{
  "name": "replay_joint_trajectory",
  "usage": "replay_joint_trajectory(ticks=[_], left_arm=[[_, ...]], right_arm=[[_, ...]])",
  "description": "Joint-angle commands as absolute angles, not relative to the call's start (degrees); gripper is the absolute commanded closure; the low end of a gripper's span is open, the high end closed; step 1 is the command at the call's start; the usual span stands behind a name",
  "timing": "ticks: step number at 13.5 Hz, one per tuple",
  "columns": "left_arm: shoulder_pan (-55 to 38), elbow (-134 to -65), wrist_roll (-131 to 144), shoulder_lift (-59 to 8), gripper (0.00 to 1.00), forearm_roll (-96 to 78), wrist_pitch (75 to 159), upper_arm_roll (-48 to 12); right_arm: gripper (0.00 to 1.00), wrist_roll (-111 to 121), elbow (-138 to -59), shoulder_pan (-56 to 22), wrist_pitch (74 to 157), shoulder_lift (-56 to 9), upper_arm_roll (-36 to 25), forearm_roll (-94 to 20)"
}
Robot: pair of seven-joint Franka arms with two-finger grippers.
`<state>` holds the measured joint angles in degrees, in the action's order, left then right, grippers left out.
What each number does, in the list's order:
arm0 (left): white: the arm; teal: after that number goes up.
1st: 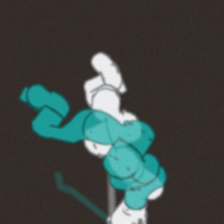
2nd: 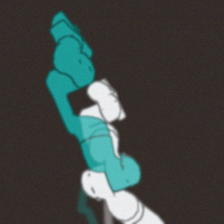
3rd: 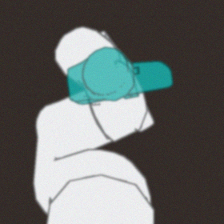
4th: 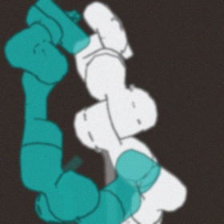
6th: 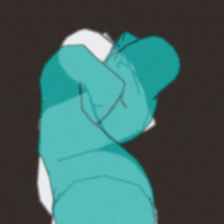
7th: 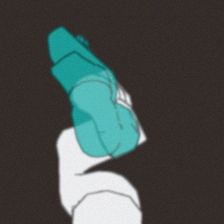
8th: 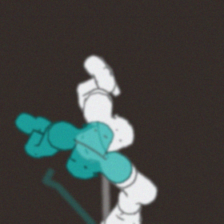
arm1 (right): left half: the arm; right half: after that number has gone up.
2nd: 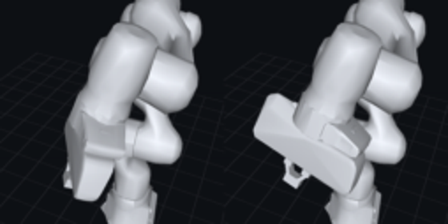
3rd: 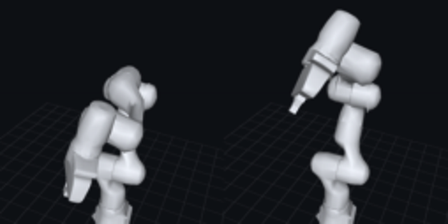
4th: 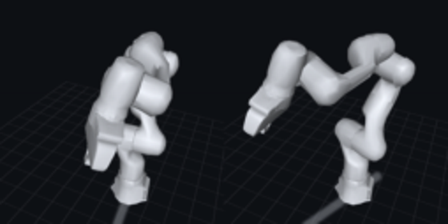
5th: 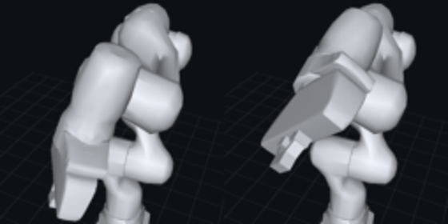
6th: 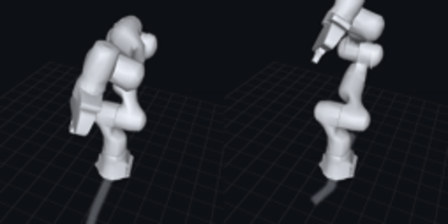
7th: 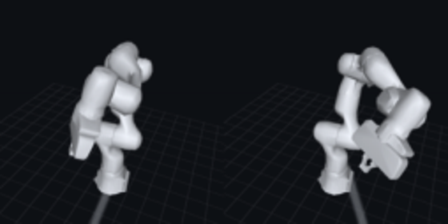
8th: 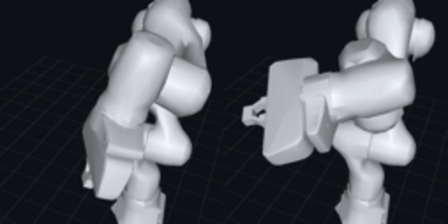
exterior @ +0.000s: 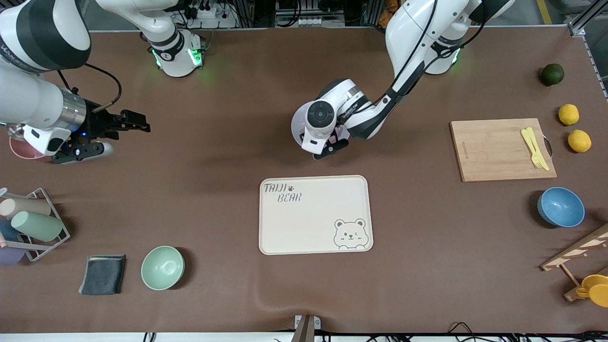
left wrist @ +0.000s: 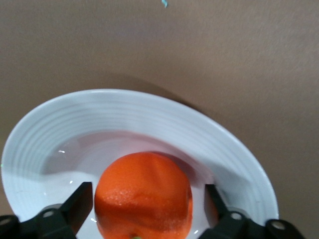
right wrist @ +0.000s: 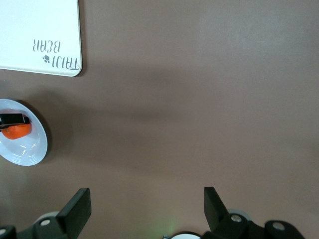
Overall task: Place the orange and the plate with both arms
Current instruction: 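Lower the orange onto the white plate and open the left gripper, then withdraw the left gripper while the right gripper moves toward the plate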
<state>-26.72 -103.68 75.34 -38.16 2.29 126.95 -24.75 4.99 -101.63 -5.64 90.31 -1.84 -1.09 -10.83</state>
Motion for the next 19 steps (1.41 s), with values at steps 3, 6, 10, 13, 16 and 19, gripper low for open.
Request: replay_joint_trajectory(ticks=[3,6,10,13,16,19], left_arm=[[-22.5,-102.7,76.6,-29.8,0.0,3.6,124.0,-24.8],[-18.9,-102.6,75.9,-22.4,0.0,3.6,122.3,-24.7],[-8.5,-97.6,65.5,-15.1,0.0,3.8,113.5,-24.7],[-2.7,-88.8,51.1,-14.9,0.0,5.3,101.4,-24.5],[2.1,-84.7,42.5,-13.3,0.0,7.2,96.9,-24.6],[6.1,-84.8,38.1,-9.9,0.0,5.5,93.3,-25.0]], right_arm=[[0.0,3.7,-101.6,-6.0,90.1,-1.7,-1.1,-11.4],[0.0,3.7,-101.6,-6.0,90.1,-1.7,-1.1,-11.4],[0.0,3.7,-101.6,-6.0,90.1,-1.7,-1.1,-11.4],[0.0,3.7,-101.6,-6.0,90.2,-1.7,-1.1,-11.6],[0.0,3.1,-101.8,-8.3,90.8,-2.4,-1.1,-13.7],[0.0,0.2,-101.8,-10.8,92.8,-4.4,-1.1,-17.8]])
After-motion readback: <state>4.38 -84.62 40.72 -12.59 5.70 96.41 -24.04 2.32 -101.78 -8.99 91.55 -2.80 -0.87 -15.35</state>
